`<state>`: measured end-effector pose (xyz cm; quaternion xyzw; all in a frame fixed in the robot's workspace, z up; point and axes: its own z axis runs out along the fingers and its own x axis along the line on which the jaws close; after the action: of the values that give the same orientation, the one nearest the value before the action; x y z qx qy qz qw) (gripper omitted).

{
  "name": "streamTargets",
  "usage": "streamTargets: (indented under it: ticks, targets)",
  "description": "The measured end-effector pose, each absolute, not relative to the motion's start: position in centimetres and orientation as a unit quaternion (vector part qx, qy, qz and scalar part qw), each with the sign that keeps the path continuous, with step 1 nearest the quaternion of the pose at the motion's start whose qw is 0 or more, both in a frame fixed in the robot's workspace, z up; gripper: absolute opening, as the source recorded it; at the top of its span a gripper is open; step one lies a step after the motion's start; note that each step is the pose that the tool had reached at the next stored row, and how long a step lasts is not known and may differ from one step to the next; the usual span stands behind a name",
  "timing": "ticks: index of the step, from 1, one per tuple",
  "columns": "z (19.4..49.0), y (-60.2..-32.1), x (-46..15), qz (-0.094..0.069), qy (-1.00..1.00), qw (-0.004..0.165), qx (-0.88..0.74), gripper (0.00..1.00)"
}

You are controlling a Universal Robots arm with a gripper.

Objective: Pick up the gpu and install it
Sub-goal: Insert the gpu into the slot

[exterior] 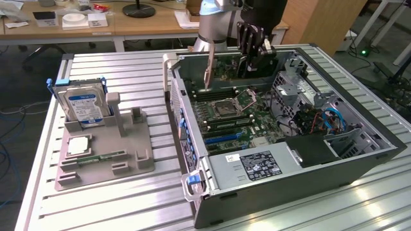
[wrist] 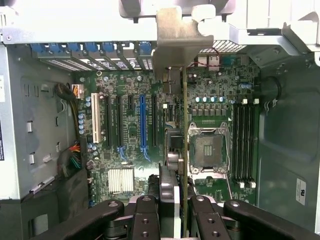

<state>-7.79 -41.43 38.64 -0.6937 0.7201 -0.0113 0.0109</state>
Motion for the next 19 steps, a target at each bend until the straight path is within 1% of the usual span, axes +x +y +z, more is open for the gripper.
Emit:
streamTargets:
  ticks: [19]
  targets:
    - [37.82, -41.45, -7.79, -0.011, 0.72, 0.011, -0.694, 0.28]
